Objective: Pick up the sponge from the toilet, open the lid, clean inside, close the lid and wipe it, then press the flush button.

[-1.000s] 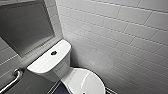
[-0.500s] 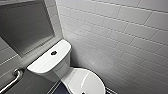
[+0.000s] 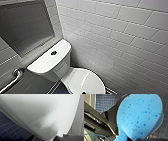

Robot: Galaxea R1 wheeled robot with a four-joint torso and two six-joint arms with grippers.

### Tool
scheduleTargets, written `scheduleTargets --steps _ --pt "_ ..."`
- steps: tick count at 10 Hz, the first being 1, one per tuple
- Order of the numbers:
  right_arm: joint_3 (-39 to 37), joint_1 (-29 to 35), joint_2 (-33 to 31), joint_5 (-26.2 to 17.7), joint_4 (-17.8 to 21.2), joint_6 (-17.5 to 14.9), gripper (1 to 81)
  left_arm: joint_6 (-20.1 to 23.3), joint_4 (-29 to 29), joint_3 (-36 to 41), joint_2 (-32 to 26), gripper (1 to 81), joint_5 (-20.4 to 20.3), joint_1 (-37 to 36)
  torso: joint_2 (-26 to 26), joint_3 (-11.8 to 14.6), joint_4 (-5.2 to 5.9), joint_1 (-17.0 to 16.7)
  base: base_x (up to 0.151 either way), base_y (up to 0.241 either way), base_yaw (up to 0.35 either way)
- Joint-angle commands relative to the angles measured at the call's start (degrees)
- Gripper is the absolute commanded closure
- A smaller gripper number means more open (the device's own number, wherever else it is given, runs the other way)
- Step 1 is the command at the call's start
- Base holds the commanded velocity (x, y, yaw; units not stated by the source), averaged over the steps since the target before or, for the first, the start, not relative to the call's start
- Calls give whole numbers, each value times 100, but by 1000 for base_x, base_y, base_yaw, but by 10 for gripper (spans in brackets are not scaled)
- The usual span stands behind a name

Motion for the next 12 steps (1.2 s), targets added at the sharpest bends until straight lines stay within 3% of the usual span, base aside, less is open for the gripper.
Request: scheduleTargets --steps 1,6,12 --pt "87 -103 -167 -318 -94 12 811 -124 -25 88 128 10 90 -681 0 0 0 0 0 0 0" --pt "122 -103 -176 -310 -85 21 811 -424 -16 712 -241 10 28 -733 0 0 0 0 0 0 0" --pt "113 -95 -194 -274 -85 100 811 -670 -16 756 -355 10 -129 -733 0 0 0 0 0 0 0"
